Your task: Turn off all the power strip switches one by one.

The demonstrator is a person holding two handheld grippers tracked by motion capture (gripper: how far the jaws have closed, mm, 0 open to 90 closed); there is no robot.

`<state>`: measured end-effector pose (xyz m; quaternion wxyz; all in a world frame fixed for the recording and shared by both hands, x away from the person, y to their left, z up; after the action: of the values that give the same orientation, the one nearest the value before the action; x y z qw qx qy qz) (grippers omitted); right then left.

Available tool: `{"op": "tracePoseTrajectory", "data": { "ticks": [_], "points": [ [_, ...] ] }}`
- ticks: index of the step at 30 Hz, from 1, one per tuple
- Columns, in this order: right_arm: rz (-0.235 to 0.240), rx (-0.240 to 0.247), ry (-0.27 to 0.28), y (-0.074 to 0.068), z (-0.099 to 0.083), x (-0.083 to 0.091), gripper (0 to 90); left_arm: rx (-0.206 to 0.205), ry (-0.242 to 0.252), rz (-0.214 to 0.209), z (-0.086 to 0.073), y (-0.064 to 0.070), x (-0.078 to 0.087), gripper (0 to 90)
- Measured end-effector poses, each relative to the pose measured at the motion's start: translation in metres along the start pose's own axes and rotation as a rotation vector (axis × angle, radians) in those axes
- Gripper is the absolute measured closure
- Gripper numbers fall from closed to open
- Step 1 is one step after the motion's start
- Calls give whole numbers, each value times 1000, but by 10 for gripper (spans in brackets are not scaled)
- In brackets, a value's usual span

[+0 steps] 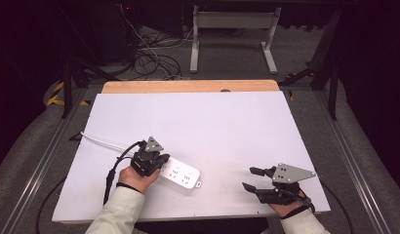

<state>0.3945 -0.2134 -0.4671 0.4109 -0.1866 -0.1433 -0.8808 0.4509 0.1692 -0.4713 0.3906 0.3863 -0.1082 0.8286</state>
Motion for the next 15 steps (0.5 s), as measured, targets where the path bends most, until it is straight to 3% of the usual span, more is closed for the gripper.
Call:
{"op": "tracePoseTrajectory", "data": {
  "ticks": [15],
  "points": [
    [3, -3, -1, -1, 0, 0, 421, 4, 19, 5, -2, 1, -2, 900]
  ]
}}
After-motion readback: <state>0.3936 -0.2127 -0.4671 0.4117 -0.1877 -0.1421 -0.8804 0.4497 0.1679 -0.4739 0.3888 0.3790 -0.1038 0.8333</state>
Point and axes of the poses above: each handheld gripper's, and its own axes: x roughly backward along the jaws, z roughly out of its top, y roughly to its right, the point moved 2 cm from there along -x, roughly forward along the jaws, and after that the axes turned 9 degrees about -z, right-handed, at the moved point
